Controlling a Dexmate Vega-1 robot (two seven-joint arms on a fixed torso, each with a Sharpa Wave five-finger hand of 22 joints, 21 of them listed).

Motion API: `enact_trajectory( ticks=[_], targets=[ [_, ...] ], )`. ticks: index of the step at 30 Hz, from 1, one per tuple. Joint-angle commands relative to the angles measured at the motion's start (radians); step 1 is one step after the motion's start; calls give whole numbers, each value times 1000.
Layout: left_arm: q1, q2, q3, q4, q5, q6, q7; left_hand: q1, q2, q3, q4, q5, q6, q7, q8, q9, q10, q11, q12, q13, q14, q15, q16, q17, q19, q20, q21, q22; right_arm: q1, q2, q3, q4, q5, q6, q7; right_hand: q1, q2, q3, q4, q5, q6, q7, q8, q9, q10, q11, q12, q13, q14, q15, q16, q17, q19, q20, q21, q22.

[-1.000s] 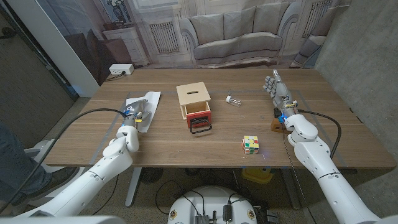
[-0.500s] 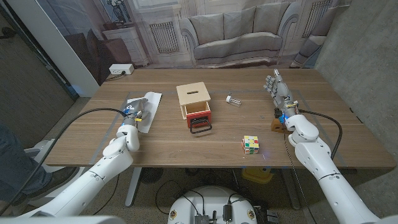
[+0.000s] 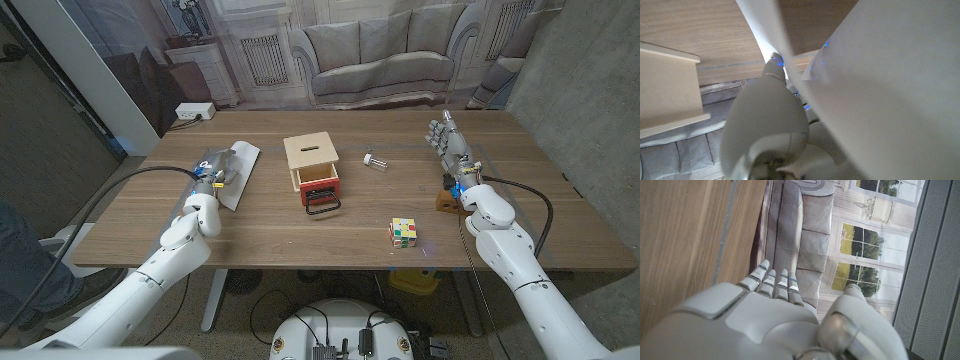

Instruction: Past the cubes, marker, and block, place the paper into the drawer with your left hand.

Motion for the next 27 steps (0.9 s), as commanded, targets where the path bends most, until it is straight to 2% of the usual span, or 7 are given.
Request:
enact_trajectory(
  ticks=[1,17,27],
  targets=[
    [14,9,-12,-40,3,17,-16,0,0,1,6,-5,9,-1,3,3,10,-6,5,2,4,-72,-2,4,1,1,-6,1,-23,-9,13,-22,5,13,1,4,6,-2,-3,-1,9,-6,3,4,1,-1,6,3,9,-1,-2,5,11,-1,-2,2],
    [44,16,-37,-84,5,15,1,0,-2,9,14,-18,14,-3,2,3,14,-7,3,2,4,-73,-7,5,-5,-1,-13,1,-43,-13,21,-49,12,13,-11,3,7,-3,-3,-1,9,-5,2,4,2,-1,6,3,9,0,-2,5,13,0,-7,3],
    [30,16,-41,-84,3,-9,12,2,-5,12,17,-26,15,-8,1,4,15,-9,1,2,3,-78,-10,5,-12,-2,-18,2,-53,-11,22,-57,9,21,-21,4,8,-4,-4,-1,9,-5,2,4,1,0,6,3,9,-1,-2,5,15,0,-9,3]
  ],
)
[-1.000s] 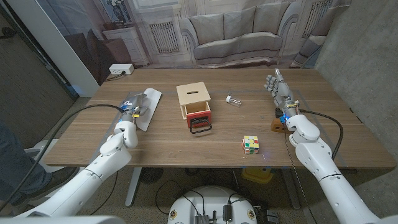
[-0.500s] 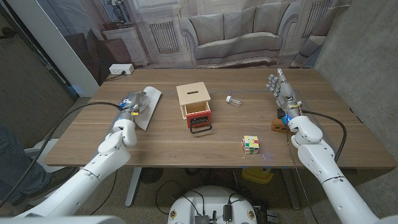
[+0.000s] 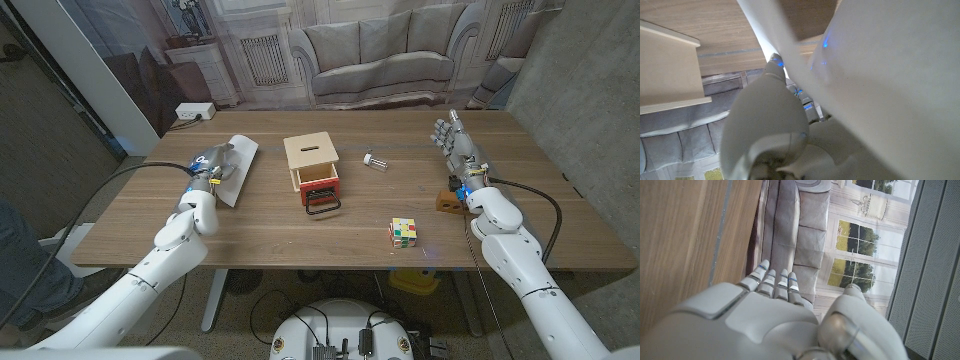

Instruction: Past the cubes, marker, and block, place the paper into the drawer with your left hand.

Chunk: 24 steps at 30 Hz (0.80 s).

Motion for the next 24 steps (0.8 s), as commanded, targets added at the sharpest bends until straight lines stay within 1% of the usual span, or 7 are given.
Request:
enact_trajectory(
  ticks=[1,7,17,24],
  targets=[
    [-8,3,-9,-5,-3,-35,25,2,-6,0,5,-5,11,-2,2,4,9,-3,1,3,3,-78,-5,5,-8,2,-4,2,-23,-1,7,-24,-2,10,-15,1,5,-2,-2,-1,3,1,3,4,1,-1,6,3,9,-1,-2,5,7,-3,-2,3],
    [-22,2,-10,10,-15,-71,44,1,-7,1,6,-9,13,-2,1,4,12,-5,1,3,5,-79,-6,5,-9,1,-6,2,-39,1,12,-39,-6,16,-32,1,6,-3,-3,-1,4,2,3,4,2,0,6,3,9,-1,-2,5,9,-5,-4,3],
    [-34,-2,-13,8,-21,-81,55,-2,-10,3,11,-16,16,-7,1,4,12,-6,-1,3,-6,-82,-13,5,-26,-3,-15,2,-50,3,16,-47,-6,24,-46,2,6,-4,-3,-1,4,1,3,4,1,0,6,3,10,0,-2,5,10,-6,-6,3],
    [-40,8,-12,-1,-21,-99,58,-2,-11,5,13,-20,17,-8,0,4,14,-7,-2,3,-7,-81,-15,5,-32,-3,-18,2,-54,4,18,-49,-6,24,-55,2,7,-4,-4,-1,4,1,3,4,2,-1,6,3,10,0,-2,5,11,-6,-8,3]
  ],
)
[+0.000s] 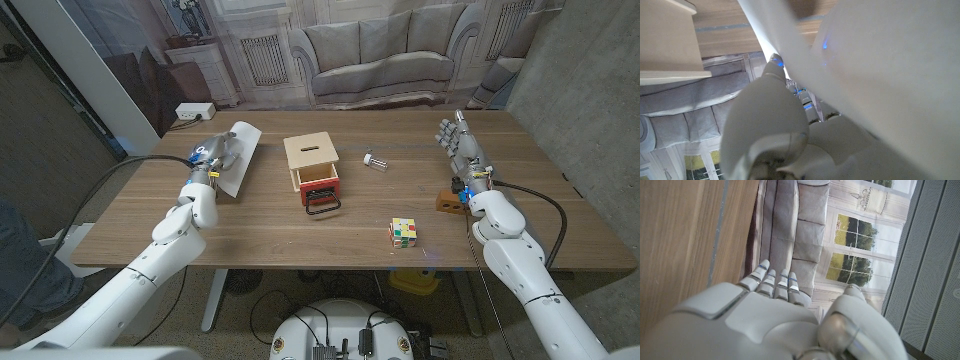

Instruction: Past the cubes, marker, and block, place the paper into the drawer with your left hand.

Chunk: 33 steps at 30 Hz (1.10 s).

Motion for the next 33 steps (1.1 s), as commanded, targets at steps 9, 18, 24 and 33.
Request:
enact_trajectory(
  ticks=[9,18,24,33],
  targets=[
    [-12,7,-3,-32,-6,-21,11,0,-7,-1,10,-7,9,0,-1,4,6,0,-4,3,-14,-83,-5,4,-23,-4,-16,3,-19,1,8,-18,-4,7,-28,2,7,0,0,-1,4,1,2,4,2,-1,6,3,11,0,-2,5,7,0,-2,3],
    [3,24,-24,-51,-30,-61,18,-6,-8,-1,16,-12,11,-1,-2,4,7,-1,-5,3,-16,-83,-7,4,-32,-6,-20,3,-26,-2,11,-27,-5,9,-34,2,8,-1,0,-1,4,0,3,4,2,0,6,3,11,0,-2,5,8,-1,-5,3],
    [15,30,-35,-62,-47,-91,33,-7,-7,1,18,-14,12,-2,-3,4,8,-2,-6,3,-15,-83,-7,4,-35,-8,-21,3,-32,-2,13,-33,-5,8,-41,3,9,-1,-1,-1,4,1,3,4,3,0,6,3,10,0,-2,5,9,-1,-6,3],
    [21,38,-41,-63,-72,-151,61,-7,-2,6,21,-17,19,1,-1,4,12,0,-6,3,-12,-82,-7,4,-30,-9,-19,4,-37,-6,15,-41,-3,4,-43,2,10,-2,-1,-2,4,2,2,4,2,-1,6,3,10,0,-2,5,10,-1,-9,3]
  ],
)
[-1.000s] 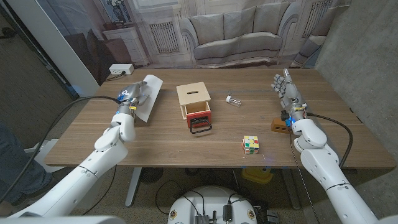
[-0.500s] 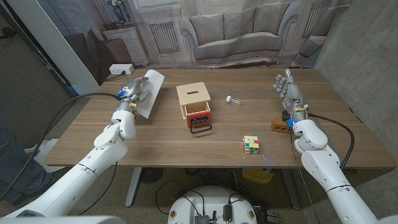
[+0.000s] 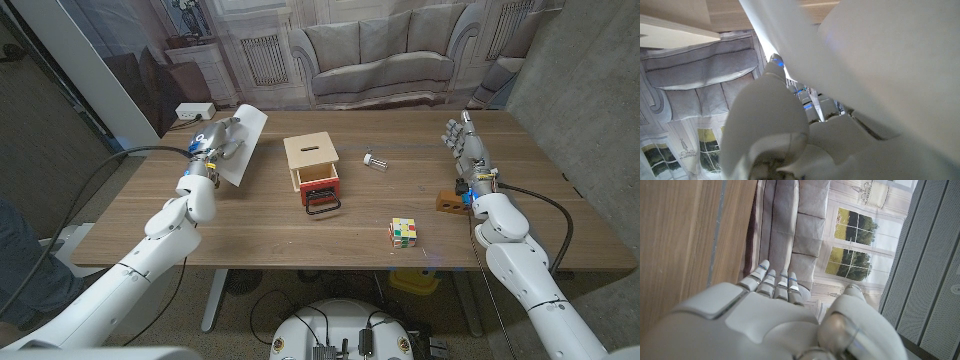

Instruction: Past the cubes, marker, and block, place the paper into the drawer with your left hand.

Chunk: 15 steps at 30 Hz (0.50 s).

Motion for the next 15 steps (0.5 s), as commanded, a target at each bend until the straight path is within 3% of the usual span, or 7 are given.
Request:
enact_trajectory(
  ticks=[1,15],
  targets=[
    [13,15,-11,-13,-29,-71,34,-2,3,4,3,-3,11,-1,-1,4,13,0,1,3,-3,-84,1,4,3,2,3,1,-10,-5,4,-12,2,-6,-9,-1,7,-2,-1,-2,4,2,2,4,2,0,6,3,11,0,-2,5,10,-1,-3,3],
    [2,32,-9,-7,-78,-181,73,-4,3,9,8,-8,14,-1,-2,3,17,1,0,3,0,-83,1,3,10,4,5,1,-31,-6,14,-33,2,1,-22,-1,8,-3,-1,-2,4,2,2,4,2,1,6,3,11,0,-3,5,12,-1,-6,4]
  ],
)
